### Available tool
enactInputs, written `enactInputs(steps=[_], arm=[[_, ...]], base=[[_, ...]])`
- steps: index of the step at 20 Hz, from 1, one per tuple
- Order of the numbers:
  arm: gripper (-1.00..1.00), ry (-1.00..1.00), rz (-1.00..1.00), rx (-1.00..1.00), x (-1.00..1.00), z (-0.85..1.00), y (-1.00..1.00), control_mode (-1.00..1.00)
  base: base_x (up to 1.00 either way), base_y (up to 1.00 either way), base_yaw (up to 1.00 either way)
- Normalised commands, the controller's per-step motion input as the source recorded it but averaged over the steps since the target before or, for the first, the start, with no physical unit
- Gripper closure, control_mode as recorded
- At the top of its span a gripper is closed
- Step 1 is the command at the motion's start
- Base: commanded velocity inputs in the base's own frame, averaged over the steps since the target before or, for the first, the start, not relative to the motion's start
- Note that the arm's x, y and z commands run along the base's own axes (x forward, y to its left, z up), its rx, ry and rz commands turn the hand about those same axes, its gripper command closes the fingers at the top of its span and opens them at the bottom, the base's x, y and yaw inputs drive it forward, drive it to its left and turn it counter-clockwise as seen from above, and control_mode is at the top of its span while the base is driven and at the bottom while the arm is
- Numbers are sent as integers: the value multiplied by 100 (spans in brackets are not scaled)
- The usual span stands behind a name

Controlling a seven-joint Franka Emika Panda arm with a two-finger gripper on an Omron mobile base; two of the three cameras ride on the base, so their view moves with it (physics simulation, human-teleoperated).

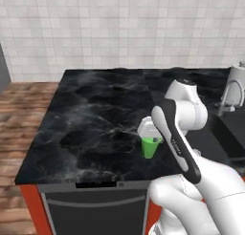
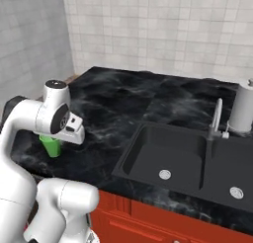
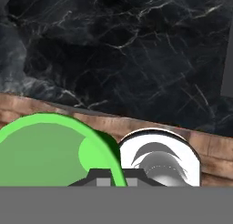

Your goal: Pick the cup and bowl from the counter and place them on the counter next to the sink.

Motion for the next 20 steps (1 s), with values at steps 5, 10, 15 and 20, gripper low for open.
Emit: enactInputs(steps=[5, 10, 15, 20], arm=[[100, 0, 0, 0, 0, 0, 0, 100], [100, 0, 0, 0, 0, 0, 0, 100], [100, 0, 0, 0, 0, 0, 0, 100], [100, 0, -1, 0, 11, -1, 4, -100]], base=[[40, -16, -41], [0, 0, -5], [0, 0, 0], [0, 0, 0]])
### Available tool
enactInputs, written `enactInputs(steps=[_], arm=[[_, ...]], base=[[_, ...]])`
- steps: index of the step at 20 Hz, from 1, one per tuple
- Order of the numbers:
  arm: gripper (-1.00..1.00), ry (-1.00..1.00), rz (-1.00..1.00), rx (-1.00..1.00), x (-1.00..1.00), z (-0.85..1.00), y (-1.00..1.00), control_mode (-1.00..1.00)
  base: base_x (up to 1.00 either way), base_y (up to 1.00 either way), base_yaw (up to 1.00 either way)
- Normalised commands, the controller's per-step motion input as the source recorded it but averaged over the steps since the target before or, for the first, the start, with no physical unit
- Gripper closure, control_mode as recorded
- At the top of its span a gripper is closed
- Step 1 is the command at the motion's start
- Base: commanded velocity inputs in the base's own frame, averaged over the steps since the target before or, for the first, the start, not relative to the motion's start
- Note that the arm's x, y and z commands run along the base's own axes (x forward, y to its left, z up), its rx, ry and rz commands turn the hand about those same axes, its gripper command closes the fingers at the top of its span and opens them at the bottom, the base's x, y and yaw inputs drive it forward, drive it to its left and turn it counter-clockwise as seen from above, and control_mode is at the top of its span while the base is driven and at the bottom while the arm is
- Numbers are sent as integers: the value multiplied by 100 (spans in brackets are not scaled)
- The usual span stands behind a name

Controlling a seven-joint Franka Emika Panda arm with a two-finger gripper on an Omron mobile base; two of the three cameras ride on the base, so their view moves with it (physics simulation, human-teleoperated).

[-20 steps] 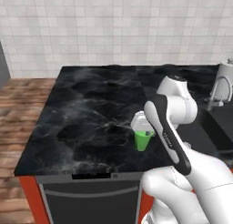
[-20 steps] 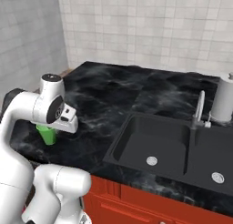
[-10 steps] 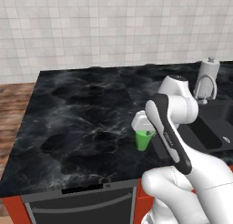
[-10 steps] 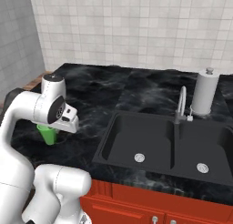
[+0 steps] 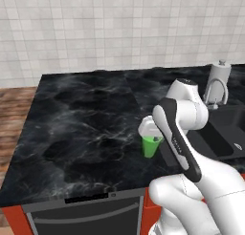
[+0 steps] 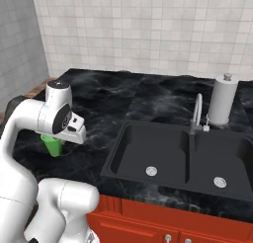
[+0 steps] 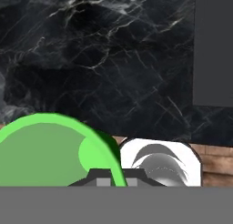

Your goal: Pick the cup and bowl from the counter and place them on the counter next to the sink.

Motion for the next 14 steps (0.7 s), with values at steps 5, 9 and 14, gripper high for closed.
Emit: enactInputs(steps=[5, 9, 14], arm=[[100, 0, -1, 0, 91, -7, 27, -100], [100, 0, -1, 0, 39, 0, 1, -100], [100, 0, 0, -3, 52, -18, -18, -100]], base=[[0, 0, 0], [0, 0, 0], [0, 0, 0]])
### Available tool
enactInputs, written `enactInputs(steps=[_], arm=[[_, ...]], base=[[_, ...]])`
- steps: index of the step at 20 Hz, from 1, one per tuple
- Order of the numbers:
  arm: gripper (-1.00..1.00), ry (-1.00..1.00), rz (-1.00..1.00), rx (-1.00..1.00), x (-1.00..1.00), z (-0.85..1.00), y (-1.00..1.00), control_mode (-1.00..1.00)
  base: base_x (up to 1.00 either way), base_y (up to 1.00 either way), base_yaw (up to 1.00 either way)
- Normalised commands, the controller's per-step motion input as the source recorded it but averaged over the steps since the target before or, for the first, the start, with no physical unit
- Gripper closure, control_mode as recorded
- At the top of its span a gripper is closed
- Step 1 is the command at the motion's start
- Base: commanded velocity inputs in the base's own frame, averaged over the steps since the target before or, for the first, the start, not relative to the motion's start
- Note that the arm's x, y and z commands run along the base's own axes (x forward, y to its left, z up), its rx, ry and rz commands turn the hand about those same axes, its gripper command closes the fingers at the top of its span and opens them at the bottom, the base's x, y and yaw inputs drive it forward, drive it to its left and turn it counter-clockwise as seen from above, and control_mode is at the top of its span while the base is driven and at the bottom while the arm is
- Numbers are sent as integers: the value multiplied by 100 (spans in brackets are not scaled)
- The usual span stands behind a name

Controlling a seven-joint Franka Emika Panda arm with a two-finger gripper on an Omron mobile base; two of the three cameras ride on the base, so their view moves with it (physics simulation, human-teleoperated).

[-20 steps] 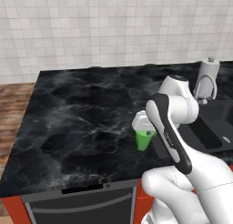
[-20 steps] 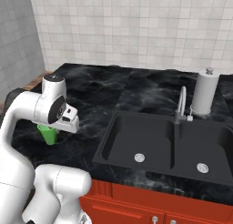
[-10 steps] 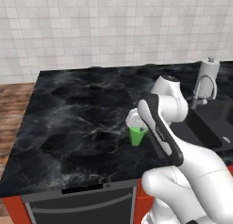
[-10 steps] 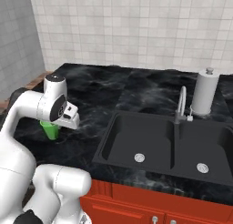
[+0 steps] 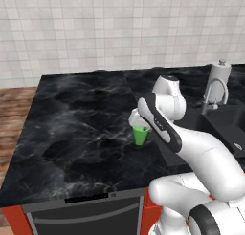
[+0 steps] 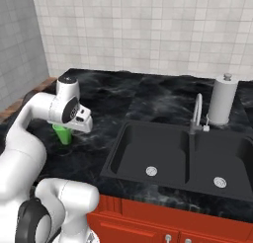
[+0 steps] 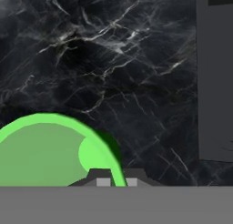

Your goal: Pick the cup and bowl from the counter and place them on the counter next to the sink.

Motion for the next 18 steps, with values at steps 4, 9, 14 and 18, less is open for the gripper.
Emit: enactInputs(steps=[4, 9, 14, 18], arm=[[100, 0, 0, -4, 46, -30, -36, -100], [100, 0, 0, -3, 46, -38, -28, -100], [100, 0, 0, -5, 44, -38, -11, -100], [100, 0, 0, -6, 27, -42, -9, -100]], base=[[0, 0, 0], [0, 0, 0], [0, 0, 0], [0, 0, 0]])
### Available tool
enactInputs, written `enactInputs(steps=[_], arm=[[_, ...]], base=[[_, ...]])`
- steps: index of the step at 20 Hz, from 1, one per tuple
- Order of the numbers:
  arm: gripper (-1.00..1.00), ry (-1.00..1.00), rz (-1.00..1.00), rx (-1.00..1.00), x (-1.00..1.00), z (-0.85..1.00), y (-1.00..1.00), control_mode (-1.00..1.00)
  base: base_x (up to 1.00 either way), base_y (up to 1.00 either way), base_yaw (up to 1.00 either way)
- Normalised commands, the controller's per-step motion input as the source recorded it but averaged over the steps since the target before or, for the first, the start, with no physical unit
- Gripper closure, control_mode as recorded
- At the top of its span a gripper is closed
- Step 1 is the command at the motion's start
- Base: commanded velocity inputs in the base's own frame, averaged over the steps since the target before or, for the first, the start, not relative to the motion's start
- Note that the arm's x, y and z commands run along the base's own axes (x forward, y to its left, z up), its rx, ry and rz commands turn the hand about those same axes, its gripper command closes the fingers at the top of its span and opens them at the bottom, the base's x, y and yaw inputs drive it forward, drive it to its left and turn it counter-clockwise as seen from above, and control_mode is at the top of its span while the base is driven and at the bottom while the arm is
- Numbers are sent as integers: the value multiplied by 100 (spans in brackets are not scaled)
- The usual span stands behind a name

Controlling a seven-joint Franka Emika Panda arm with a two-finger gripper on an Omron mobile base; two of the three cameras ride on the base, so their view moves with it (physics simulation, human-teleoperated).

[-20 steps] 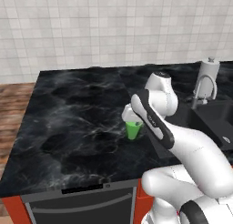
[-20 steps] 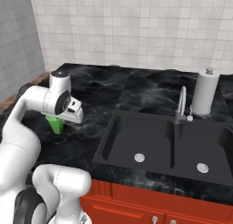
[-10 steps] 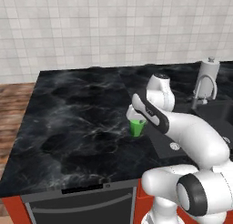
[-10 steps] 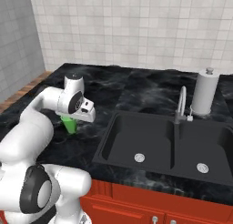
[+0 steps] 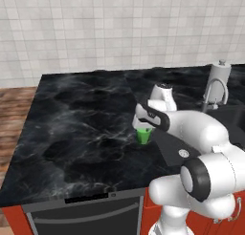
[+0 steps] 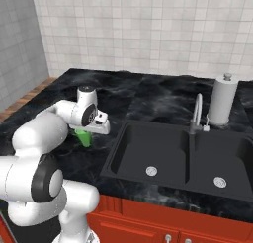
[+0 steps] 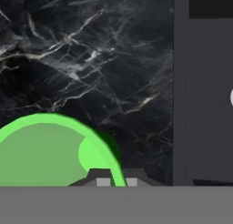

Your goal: Pick the cup and bowl from the counter and place them on the counter next to the sink.

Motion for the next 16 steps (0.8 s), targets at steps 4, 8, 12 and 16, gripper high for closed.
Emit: enactInputs(steps=[4, 8, 12, 16], arm=[[100, 0, 0, -5, 9, -49, -10, -100], [100, 0, 0, -3, 3, -52, -9, -100], [100, 0, 0, -3, 1, -45, -4, -100], [100, 0, 0, -2, 0, -41, -7, -100]], base=[[0, 0, 0], [0, 0, 0], [0, 0, 0], [0, 0, 0]])
